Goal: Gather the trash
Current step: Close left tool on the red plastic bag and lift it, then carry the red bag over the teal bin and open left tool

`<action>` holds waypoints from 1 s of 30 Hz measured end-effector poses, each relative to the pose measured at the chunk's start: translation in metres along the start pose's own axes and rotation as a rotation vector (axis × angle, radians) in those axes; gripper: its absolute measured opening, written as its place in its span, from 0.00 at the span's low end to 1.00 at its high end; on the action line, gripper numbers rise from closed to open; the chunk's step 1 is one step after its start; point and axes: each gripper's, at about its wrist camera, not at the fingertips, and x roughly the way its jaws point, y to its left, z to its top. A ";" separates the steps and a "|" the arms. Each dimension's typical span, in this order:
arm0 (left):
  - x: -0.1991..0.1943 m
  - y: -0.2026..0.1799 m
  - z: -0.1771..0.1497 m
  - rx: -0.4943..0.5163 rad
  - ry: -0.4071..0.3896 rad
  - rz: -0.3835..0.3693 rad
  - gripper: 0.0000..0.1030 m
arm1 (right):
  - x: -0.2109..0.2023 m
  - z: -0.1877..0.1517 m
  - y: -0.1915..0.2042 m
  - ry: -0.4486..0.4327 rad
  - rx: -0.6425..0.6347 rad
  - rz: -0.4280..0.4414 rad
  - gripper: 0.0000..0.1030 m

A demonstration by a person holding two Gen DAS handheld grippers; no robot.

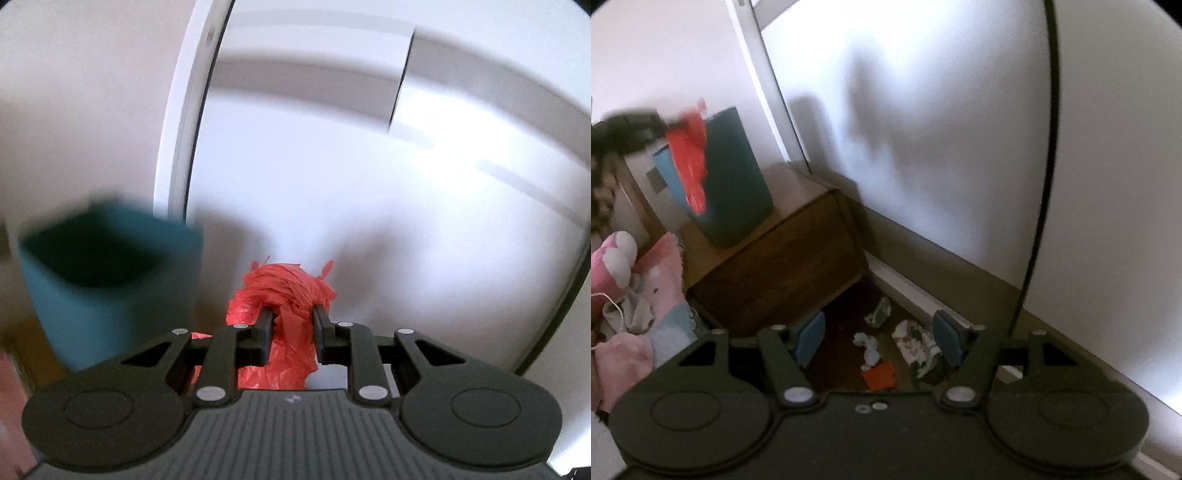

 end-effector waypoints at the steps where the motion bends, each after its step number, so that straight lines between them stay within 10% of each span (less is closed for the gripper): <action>1: -0.009 -0.002 0.018 0.018 -0.040 0.007 0.20 | 0.001 0.002 0.002 -0.005 -0.004 0.002 0.60; 11: 0.010 0.023 0.118 0.075 -0.187 0.211 0.20 | 0.007 0.007 0.027 0.012 -0.061 0.011 0.60; 30: 0.204 0.131 0.070 -0.111 0.291 0.382 0.24 | 0.023 0.016 0.021 0.107 -0.048 -0.013 0.61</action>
